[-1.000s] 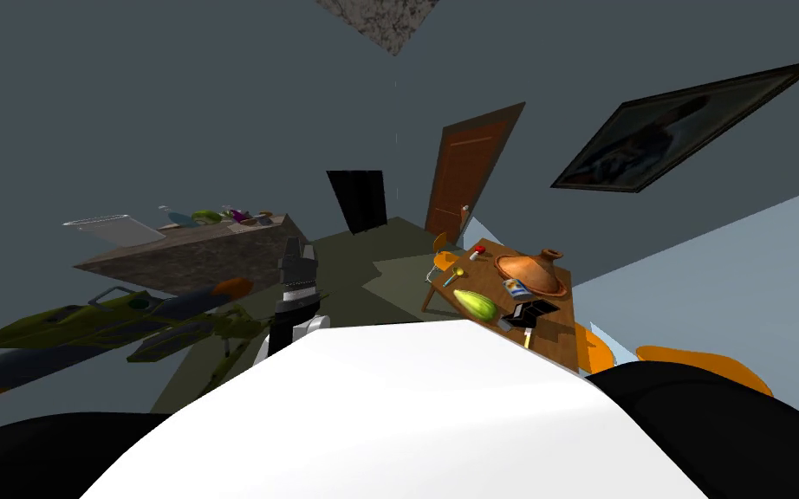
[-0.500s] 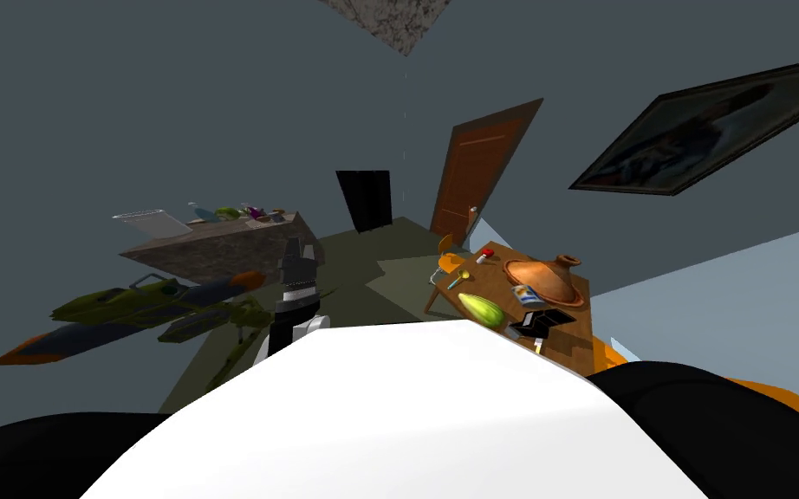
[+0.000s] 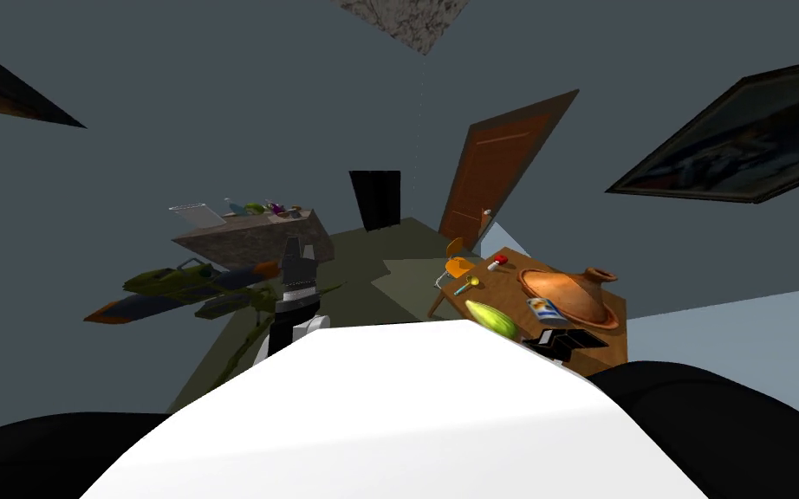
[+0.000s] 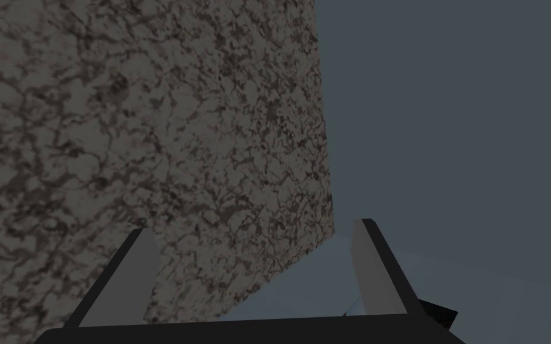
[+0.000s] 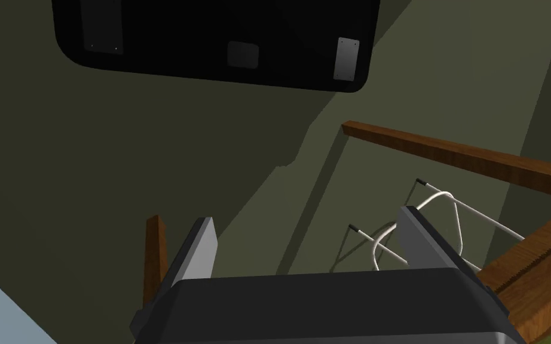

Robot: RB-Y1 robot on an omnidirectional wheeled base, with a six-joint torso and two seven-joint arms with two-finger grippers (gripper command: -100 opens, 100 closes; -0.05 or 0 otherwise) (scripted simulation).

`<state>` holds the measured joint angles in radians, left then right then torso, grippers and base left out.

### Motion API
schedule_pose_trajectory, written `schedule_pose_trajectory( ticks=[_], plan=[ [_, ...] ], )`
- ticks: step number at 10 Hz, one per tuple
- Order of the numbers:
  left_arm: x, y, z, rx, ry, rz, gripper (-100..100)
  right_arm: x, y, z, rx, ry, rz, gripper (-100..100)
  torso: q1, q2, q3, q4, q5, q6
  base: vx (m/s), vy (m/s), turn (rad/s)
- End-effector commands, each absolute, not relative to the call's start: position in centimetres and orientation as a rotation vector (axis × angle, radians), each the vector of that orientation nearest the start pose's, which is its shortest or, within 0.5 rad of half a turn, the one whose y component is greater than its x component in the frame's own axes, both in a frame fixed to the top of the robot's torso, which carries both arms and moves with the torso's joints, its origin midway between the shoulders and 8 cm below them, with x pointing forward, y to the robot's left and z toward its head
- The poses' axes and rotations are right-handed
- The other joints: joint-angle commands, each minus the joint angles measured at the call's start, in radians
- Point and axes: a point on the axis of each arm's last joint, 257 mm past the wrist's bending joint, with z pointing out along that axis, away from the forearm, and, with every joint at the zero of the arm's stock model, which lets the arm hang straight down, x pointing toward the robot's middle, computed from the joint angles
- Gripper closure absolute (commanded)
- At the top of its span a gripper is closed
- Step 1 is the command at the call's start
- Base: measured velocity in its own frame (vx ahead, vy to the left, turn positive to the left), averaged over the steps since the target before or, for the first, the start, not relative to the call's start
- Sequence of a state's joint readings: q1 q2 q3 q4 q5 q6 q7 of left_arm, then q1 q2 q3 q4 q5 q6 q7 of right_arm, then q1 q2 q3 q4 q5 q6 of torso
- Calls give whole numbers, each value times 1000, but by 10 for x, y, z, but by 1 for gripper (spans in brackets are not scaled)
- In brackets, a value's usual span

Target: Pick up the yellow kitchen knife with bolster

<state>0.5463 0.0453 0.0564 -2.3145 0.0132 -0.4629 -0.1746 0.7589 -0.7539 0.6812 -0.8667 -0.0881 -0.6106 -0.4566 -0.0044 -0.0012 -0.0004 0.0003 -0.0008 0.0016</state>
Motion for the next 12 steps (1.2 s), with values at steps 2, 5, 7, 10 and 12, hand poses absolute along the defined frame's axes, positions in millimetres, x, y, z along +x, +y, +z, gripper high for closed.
schedule_pose_trajectory(
  ticks=[2,5,7,10,12],
  plan=[
    [337,299,20,-589,711,-1069,0,-151,-404,-560,1901,2294,500,-100,-1,0,0,0,0,-1,19,-25,188],
    [337,299,20,-589,711,-1069,0,-174,-421,-558,1939,2313,419,-100,-1,-1,0,0,0,0,19,-32,104],
    [337,299,20,-589,711,-1069,0,-192,-435,-555,1970,2326,352,-100,1,0,0,0,0,0,11,-14,101],
    [337,299,20,-589,711,-1069,0,-214,-460,-549,2013,2337,246,-100,-6,-2,-1,0,-1,-1,33,-101,263],
    [337,299,20,-589,711,-1068,0,-226,-473,-546,2015,2342,189,-100,-3,-1,-1,0,-1,1,16,-30,-21]
  ],
)
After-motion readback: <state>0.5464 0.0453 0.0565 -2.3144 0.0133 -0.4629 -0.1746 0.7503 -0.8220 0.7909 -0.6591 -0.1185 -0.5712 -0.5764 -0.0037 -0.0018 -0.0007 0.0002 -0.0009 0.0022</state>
